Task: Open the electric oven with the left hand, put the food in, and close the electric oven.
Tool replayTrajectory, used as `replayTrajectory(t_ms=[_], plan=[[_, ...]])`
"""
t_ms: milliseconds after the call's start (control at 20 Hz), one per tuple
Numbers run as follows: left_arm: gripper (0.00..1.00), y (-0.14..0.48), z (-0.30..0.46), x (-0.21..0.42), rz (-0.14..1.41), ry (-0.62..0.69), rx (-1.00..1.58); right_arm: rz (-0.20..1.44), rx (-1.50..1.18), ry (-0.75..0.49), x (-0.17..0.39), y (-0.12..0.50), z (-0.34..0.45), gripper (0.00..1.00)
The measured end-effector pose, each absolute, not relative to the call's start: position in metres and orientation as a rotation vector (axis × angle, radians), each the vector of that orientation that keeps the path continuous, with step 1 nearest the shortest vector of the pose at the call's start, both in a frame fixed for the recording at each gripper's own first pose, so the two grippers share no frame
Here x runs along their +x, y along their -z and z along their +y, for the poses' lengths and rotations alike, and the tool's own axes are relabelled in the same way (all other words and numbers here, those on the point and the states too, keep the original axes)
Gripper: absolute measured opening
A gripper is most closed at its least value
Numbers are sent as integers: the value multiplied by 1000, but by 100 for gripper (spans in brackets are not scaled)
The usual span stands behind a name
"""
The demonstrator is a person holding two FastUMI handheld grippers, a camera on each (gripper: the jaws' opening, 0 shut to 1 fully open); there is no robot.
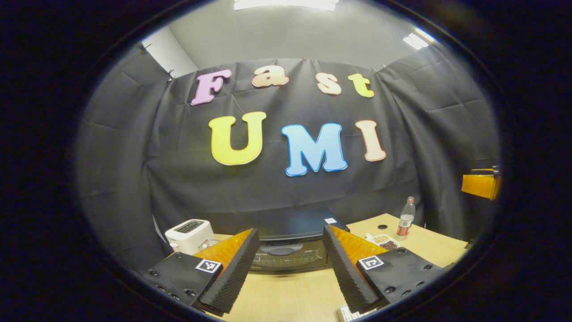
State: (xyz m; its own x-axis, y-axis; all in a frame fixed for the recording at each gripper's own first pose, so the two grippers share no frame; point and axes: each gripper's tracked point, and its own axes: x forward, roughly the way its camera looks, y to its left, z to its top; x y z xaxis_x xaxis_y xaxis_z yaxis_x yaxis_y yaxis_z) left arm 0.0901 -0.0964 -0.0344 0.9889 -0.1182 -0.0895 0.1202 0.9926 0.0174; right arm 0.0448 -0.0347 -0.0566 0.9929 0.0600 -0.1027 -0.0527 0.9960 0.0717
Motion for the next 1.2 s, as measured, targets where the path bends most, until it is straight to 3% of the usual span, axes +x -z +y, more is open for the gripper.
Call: replayTrajectory(t_ms=[600, 700, 850, 1100, 1200], plan=[[89, -25, -40, -12, 44, 30, 51, 41, 70, -76, 7, 21, -48, 96], [100, -26, -26, -21, 37, 19, 38, 12, 71, -77, 2, 14, -37, 96], [90, -26, -5, -31, 19, -3, 31, 4, 59, -73, -6, 12, -22, 96], [90, -26, 25, -48, -8, -36, 5, -4, 63, -85, -19, 8, -4, 96], [97, -25, 33, -52, -11, -44, -2, -1, 72, -82, -23, 8, 0, 96]])
